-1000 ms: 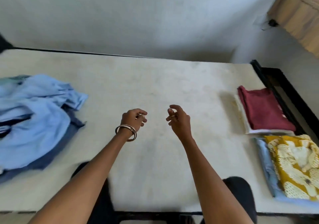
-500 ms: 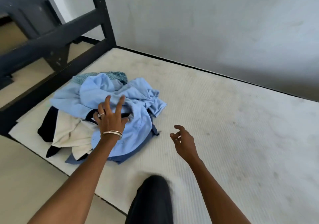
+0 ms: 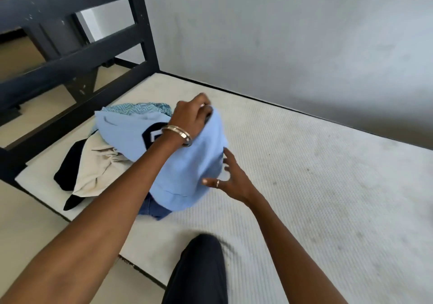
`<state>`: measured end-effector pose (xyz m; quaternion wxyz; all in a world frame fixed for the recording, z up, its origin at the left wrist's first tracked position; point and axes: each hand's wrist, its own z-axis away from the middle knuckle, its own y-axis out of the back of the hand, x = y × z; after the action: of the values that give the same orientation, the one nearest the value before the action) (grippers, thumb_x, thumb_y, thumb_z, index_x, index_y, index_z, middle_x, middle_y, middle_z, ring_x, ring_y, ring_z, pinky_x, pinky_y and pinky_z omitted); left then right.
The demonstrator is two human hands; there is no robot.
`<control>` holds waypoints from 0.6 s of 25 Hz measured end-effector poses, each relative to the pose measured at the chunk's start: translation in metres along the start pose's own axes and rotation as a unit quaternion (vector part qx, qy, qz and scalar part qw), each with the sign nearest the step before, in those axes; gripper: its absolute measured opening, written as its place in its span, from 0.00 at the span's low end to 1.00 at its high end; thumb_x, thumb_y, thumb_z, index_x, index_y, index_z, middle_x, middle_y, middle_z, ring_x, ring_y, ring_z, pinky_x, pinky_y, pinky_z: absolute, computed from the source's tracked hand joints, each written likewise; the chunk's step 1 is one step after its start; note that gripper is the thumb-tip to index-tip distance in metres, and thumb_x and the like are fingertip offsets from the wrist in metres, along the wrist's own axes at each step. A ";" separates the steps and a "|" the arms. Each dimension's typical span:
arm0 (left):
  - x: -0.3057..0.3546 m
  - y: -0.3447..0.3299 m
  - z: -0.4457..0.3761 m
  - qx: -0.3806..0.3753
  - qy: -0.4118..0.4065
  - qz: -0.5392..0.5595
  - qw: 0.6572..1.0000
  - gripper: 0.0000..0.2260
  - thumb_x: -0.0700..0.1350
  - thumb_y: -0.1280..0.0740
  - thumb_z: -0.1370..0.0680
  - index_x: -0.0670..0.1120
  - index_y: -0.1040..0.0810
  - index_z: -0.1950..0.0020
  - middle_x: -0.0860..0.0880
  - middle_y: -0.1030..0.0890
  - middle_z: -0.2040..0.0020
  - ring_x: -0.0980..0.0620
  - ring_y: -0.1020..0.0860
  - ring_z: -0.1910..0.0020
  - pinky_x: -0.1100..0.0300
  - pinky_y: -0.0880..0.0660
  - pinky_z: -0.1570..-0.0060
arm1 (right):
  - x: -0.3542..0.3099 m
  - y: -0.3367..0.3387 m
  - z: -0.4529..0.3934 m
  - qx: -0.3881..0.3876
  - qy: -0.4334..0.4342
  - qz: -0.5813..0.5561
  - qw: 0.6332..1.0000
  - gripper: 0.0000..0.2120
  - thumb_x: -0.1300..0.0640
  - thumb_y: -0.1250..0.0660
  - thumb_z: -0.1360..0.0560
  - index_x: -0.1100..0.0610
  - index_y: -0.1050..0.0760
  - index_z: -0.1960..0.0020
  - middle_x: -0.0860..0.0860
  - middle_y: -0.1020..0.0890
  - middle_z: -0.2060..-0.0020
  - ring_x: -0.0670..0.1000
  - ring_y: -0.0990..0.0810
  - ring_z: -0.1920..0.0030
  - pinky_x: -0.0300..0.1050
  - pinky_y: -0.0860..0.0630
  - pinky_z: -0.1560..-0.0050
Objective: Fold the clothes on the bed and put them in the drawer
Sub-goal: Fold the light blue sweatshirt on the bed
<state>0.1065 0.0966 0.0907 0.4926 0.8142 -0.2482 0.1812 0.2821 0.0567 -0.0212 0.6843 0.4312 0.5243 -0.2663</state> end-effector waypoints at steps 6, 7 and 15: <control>0.133 0.032 -0.023 0.021 -0.096 0.181 0.979 0.11 0.47 0.29 0.26 0.45 0.22 0.46 0.45 0.22 0.64 0.58 0.29 0.69 0.67 0.32 0.65 | -0.088 0.087 0.038 0.391 0.082 -0.265 0.878 0.06 0.63 0.33 0.30 0.59 0.19 0.55 0.44 0.17 0.67 0.40 0.22 0.64 0.40 0.24 0.61; 0.141 0.036 -0.024 -0.017 -0.112 0.182 0.977 0.18 0.48 0.26 0.27 0.46 0.24 0.40 0.47 0.22 0.59 0.58 0.27 0.65 0.69 0.30 0.61 | -0.103 0.117 0.054 0.420 0.100 -0.296 0.852 0.08 0.66 0.34 0.29 0.56 0.18 0.58 0.43 0.18 0.69 0.41 0.23 0.65 0.38 0.25 0.63; 0.212 -0.037 0.024 -0.226 -0.031 0.124 0.966 0.26 0.54 0.25 0.30 0.49 0.28 0.36 0.51 0.21 0.47 0.47 0.21 0.46 0.57 0.26 0.51 | -0.199 0.239 0.158 0.455 0.195 -0.037 0.868 0.07 0.63 0.38 0.29 0.54 0.23 0.61 0.49 0.20 0.67 0.48 0.22 0.63 0.44 0.26 0.61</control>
<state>0.3010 0.0418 0.1678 0.6295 0.6497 -0.3972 0.1546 0.4928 0.0177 0.2543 0.2858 0.7184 0.4835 -0.4104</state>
